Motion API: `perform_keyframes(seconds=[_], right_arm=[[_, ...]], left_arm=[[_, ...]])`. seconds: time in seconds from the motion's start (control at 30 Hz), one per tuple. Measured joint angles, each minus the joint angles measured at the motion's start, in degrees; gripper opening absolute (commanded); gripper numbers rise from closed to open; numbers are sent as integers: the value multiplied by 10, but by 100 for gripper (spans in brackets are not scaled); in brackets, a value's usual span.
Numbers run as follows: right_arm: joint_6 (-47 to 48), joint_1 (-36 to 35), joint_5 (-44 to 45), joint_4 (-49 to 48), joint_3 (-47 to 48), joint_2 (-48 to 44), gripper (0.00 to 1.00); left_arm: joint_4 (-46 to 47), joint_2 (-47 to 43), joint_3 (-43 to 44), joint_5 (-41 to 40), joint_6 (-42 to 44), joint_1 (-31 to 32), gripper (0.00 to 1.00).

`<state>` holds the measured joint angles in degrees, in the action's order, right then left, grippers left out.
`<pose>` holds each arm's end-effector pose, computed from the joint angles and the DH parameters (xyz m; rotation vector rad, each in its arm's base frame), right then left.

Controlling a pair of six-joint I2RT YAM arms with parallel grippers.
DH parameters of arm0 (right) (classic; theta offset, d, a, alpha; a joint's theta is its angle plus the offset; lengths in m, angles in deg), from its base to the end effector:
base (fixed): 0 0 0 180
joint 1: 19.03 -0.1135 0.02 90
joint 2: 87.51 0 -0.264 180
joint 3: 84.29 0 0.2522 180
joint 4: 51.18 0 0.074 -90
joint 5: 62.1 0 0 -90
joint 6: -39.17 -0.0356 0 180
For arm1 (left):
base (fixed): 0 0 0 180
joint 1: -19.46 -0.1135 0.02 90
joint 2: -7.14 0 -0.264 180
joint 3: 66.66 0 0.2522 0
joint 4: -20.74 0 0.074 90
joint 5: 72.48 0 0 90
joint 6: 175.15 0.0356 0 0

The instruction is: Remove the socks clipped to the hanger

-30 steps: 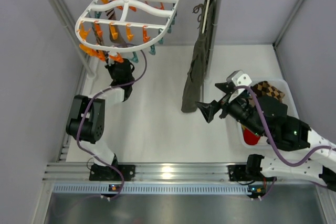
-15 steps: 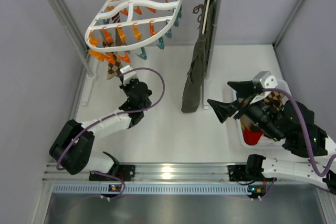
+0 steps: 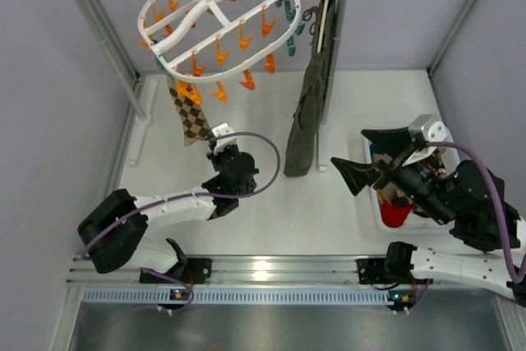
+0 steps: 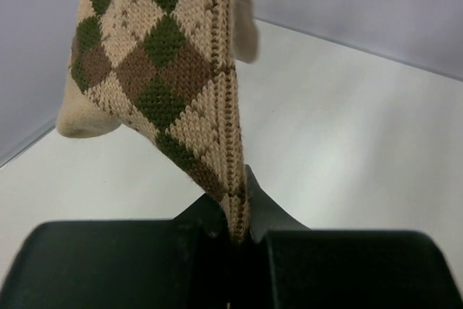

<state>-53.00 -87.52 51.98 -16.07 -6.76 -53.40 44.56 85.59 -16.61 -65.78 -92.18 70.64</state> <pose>0.0465 0.0784 0.4503 -0.4884 1.3945 0.7099 0.1949 -0.1858 0.2460 -0.4745 1.5224 0.4044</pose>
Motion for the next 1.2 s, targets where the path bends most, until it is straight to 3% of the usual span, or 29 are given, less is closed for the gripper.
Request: perform_keyframes(seconds=[0.47, 0.8, 1.0, 1.2], right_arm=[[-6, 0, -14, -1, 9, 27, 99], [-6, 0, -62, 6, 175, 254, 99], [-13, 1, -17, 39, 359, 427, 95], [-21, 9, 27, 65, 482, 545, 89]], left_arm=[[2, -33, -4, -17, 33, 98, 0], [2, 6, 8, -18, 43, 168, 0], [2, 33, 24, -19, 45, 198, 0], [3, 60, 58, -19, 56, 217, 0]])
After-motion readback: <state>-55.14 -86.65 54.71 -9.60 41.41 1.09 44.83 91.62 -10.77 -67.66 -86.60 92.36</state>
